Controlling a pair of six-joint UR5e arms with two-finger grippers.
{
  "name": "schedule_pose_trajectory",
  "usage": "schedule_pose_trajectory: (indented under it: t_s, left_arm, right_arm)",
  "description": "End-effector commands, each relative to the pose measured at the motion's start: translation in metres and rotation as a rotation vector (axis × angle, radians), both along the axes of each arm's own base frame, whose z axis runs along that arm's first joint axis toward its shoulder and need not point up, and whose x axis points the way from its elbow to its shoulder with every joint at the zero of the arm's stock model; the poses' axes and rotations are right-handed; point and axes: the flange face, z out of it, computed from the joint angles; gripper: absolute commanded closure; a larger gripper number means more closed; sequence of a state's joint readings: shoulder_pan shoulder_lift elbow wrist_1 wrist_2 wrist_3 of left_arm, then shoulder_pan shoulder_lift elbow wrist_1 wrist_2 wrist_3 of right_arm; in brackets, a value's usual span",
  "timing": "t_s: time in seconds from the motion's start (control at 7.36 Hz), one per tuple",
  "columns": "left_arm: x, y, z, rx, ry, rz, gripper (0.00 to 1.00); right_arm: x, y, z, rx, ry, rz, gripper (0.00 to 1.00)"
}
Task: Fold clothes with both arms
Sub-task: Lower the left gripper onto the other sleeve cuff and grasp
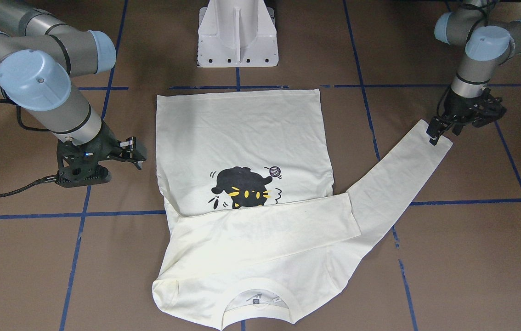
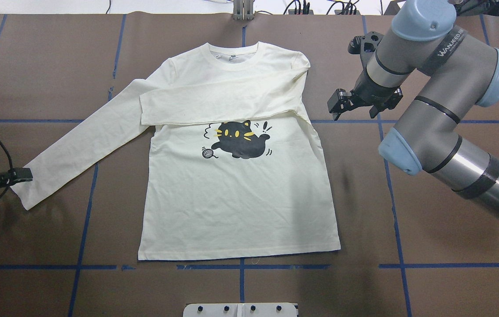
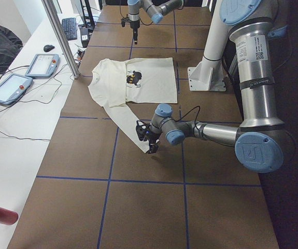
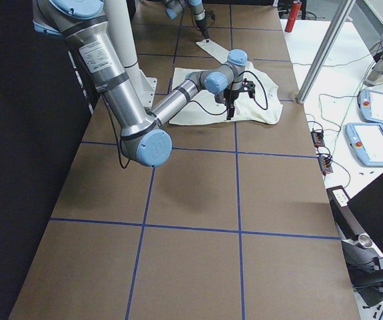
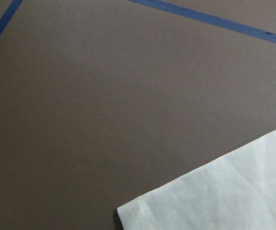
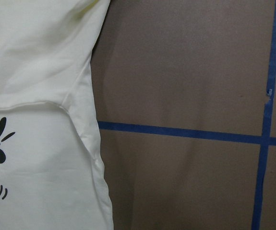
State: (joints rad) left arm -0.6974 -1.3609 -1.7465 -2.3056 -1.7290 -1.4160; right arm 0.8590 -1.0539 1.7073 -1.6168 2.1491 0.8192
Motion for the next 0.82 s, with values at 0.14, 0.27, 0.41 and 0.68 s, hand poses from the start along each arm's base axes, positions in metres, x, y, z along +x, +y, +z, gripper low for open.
schedule_pose_trajectory:
  t_s: [0.14, 0.27, 0.41, 0.68]
  left_arm:
    - [0.0016, 0.0005, -0.0012, -0.002, 0.005, 0.001, 0.16]
    - [0.0021, 0.0009, -0.0012, -0.016, 0.012, -0.015, 0.24]
    - [0.0044, 0.0026, -0.0012, -0.017, 0.013, -0.011, 0.26]
    - [0.0056, 0.0034, -0.0012, -0.018, 0.013, -0.009, 0.35]
  right_arm:
    - [0.0001, 0.0001, -0.0017, 0.000, -0.002, 0.002, 0.00]
    - [0.0001, 0.0001, -0.0017, 0.000, -0.002, 0.002, 0.00]
    - [0.0001, 0.0001, -0.0017, 0.000, -0.002, 0.002, 0.00]
    - [-0.0001, -0.0001, -0.0027, -0.001, -0.003, 0.004, 0.00]
